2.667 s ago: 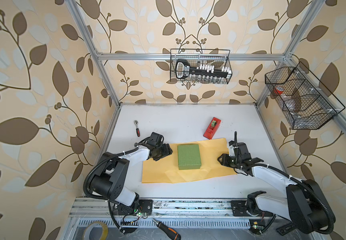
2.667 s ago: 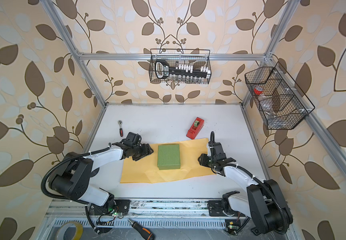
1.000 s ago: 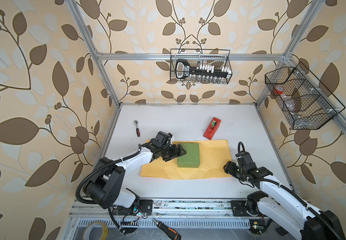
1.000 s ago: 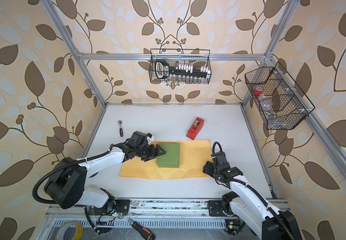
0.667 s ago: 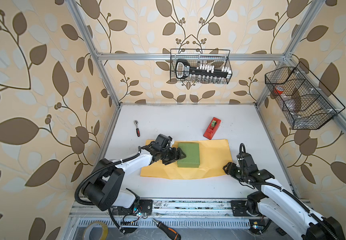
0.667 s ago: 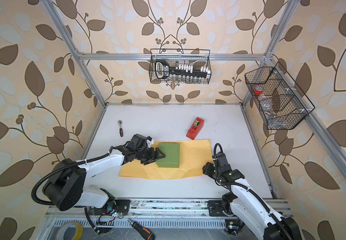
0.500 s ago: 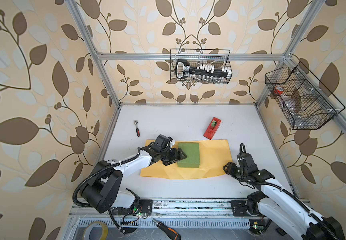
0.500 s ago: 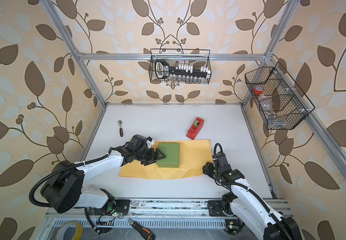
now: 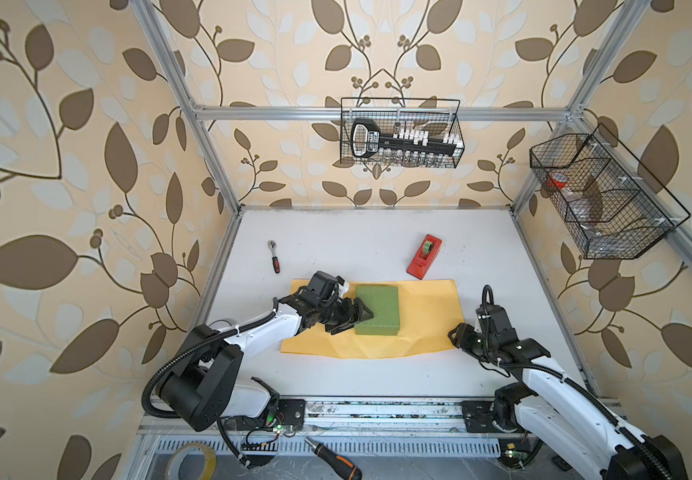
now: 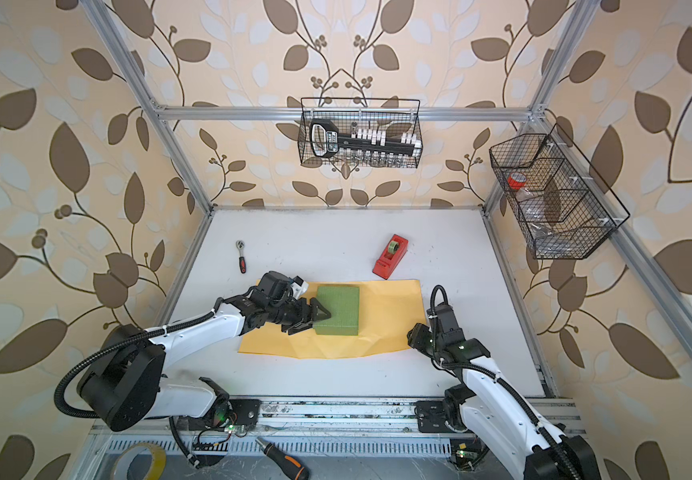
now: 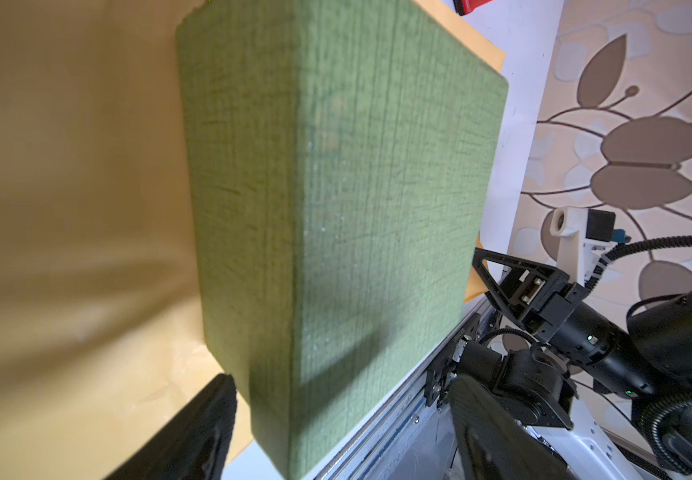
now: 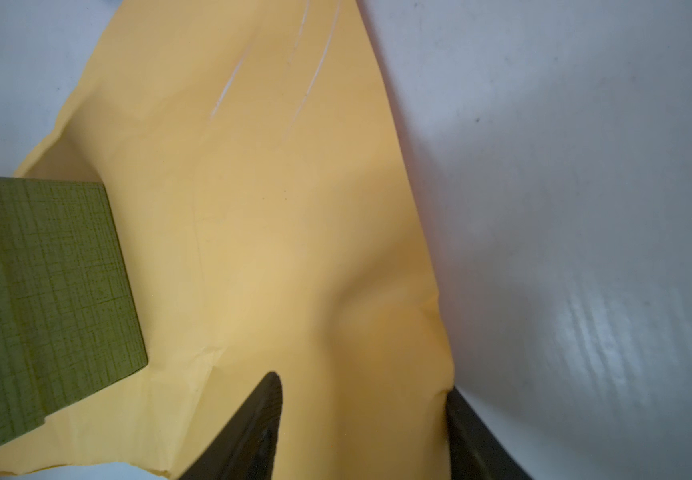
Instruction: Wrap the gift box in paper
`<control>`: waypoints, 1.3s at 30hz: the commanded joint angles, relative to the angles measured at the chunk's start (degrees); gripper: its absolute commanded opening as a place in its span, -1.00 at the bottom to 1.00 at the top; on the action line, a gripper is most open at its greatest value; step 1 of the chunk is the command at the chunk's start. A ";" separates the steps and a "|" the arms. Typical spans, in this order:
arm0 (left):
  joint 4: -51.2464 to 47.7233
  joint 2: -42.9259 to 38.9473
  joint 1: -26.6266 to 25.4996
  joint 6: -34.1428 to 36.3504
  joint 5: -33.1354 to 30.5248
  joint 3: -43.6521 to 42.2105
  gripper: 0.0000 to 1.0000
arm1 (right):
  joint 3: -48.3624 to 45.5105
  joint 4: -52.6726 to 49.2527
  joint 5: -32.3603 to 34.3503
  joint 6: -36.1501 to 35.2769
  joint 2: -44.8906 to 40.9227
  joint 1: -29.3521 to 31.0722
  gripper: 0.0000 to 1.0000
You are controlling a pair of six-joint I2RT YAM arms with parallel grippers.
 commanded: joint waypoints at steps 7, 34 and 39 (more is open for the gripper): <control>2.40 -1.23 -0.40 -1.31 3.07 -0.68 0.65 | -0.18 -0.10 -1.10 -1.19 0.25 -0.38 0.12; -11.63 -8.99 -0.40 4.56 -11.29 2.49 0.68 | 0.53 -1.13 -1.77 -3.24 -1.76 -3.07 -0.04; -12.87 -10.33 -0.40 5.05 -12.07 3.68 0.68 | -0.92 -0.21 -3.38 -1.02 -6.77 -3.42 -0.07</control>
